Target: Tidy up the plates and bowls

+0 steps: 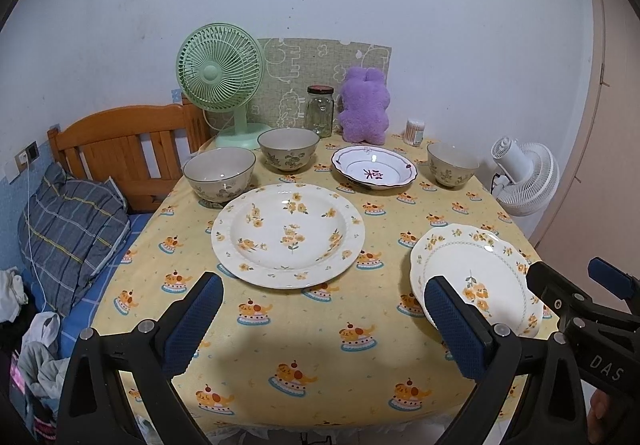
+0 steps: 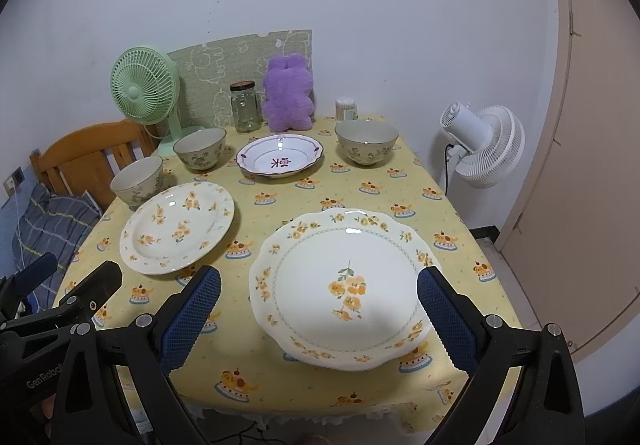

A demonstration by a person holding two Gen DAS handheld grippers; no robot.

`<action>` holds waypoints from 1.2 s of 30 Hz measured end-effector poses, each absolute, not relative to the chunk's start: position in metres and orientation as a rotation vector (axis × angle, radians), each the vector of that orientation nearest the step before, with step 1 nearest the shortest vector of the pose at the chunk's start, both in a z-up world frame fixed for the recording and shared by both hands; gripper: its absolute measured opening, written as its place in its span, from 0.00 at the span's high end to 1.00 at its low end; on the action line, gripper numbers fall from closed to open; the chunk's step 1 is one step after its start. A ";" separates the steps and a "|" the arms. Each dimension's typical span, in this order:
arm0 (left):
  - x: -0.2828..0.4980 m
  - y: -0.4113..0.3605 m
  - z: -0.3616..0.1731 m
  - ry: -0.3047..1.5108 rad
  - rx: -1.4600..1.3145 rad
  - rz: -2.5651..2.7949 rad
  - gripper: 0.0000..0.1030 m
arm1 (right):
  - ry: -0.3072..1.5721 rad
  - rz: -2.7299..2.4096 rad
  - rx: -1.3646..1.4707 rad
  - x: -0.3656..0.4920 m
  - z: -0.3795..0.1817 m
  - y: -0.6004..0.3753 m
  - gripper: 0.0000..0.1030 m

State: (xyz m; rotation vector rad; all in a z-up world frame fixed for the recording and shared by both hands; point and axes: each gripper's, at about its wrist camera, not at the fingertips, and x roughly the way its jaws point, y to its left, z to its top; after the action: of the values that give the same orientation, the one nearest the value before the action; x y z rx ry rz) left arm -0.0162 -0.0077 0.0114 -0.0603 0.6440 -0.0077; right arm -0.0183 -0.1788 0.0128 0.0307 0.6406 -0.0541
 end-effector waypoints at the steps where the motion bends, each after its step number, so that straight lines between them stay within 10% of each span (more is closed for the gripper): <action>1: -0.016 -0.008 0.012 0.643 -0.060 -0.007 0.01 | 0.641 -0.054 0.031 -0.018 0.013 -0.179 0.03; 36: 0.014 0.015 0.003 0.718 -0.022 -0.136 0.08 | 0.682 -0.193 0.045 0.000 0.016 -0.151 0.03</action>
State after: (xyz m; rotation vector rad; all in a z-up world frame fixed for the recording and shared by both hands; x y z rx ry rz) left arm 0.0137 0.0146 0.0026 -0.0221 0.7180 -0.1359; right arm 0.0000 -0.1510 0.0164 0.0454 0.6823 -0.1929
